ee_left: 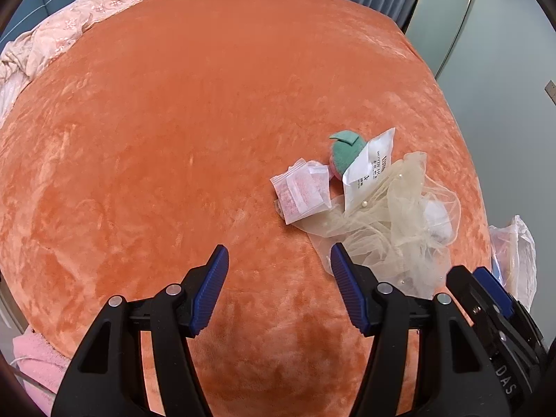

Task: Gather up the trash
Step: 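Grasp the sheer beige mesh with the right tool while the left tool grasps the pink packet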

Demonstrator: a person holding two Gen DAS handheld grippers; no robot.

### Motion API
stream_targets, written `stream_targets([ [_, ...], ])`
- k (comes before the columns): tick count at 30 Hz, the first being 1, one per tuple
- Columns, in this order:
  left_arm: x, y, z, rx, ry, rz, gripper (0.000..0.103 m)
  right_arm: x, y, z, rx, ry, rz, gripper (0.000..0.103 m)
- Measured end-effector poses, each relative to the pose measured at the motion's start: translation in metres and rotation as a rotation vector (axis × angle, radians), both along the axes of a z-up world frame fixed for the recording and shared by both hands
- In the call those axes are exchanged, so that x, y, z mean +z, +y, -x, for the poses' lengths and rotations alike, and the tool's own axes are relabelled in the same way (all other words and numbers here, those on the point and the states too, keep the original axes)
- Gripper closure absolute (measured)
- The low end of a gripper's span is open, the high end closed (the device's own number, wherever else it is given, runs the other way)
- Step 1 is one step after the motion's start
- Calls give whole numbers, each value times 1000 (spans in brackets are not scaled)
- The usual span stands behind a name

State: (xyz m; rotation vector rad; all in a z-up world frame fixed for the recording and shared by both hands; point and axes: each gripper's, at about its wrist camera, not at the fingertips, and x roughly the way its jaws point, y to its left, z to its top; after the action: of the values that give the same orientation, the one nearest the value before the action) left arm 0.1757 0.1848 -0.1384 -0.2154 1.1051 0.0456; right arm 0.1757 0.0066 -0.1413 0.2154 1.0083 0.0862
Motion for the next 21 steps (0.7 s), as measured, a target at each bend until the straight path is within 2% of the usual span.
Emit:
stream_targets([
  [6, -9, 7, -7, 2, 15, 8, 45, -16, 20, -17, 33, 26, 3, 47],
  [8, -13, 8, -11, -4, 20, 8, 45, -22, 25, -23, 42, 35, 10, 51],
  [9, -15, 8, -14, -8, 22, 9, 45, -25, 26, -25, 46, 40, 11, 60],
  [10, -16, 8, -16, -11, 24, 8, 45, -28, 28, -27, 52, 48, 11, 74],
  [12, -20, 7, -24, -23, 28, 14, 45, -33, 29, -30, 59, 65, 6, 87],
  [16, -30, 3, -43, -45, 43, 46, 45, -30, 28, -31, 58, 49, -8, 98],
  [21, -38, -6, -61, -69, 44, 65, 48, -12, 20, -27, 35, 7, -31, 100],
])
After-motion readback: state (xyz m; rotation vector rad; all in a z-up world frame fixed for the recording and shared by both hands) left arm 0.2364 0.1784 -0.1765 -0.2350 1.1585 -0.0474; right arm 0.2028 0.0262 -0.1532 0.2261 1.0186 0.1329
